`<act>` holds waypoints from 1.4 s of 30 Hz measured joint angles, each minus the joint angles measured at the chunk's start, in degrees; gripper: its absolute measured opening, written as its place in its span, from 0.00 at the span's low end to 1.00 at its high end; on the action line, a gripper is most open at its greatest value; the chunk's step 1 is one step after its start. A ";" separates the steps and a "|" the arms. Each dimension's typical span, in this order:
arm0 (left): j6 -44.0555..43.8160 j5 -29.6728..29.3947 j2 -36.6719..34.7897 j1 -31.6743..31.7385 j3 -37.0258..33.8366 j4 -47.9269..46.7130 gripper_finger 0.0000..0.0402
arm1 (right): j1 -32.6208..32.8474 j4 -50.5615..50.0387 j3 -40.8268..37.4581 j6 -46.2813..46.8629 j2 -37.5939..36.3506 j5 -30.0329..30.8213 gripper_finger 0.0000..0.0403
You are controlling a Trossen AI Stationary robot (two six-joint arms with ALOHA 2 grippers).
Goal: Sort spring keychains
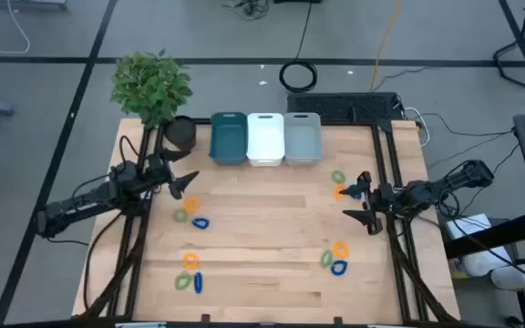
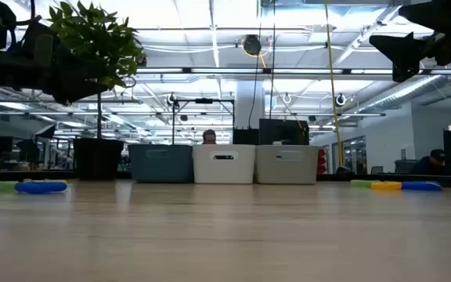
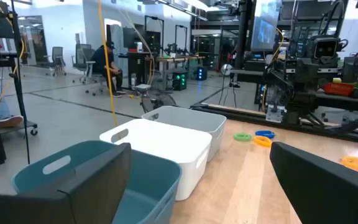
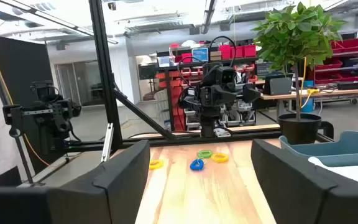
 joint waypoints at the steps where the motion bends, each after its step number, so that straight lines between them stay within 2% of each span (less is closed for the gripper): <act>1: 0.01 0.01 -0.02 -0.01 0.00 0.01 0.98 | 0.00 0.00 -0.02 0.00 0.01 0.00 0.66; 24: -0.01 0.01 0.00 -0.01 -0.02 0.01 0.98 | 0.00 1.49 0.93 0.98 0.02 0.21 0.66; 27: 0.01 0.01 -0.01 0.00 -0.02 0.01 0.98 | 0.00 0.51 3.68 2.83 0.02 2.64 0.66; 32: 0.01 0.01 0.00 -0.01 -0.02 0.01 0.98 | 0.00 -7.05 10.84 1.42 0.54 4.10 0.66; 38: 0.00 -0.08 0.00 0.01 -0.02 -0.16 0.98 | 0.00 -14.67 19.82 1.91 5.61 4.82 0.66; 42: 0.01 -0.08 0.00 0.01 -0.02 -0.21 0.98 | -0.02 -24.88 27.90 3.07 11.98 4.78 0.66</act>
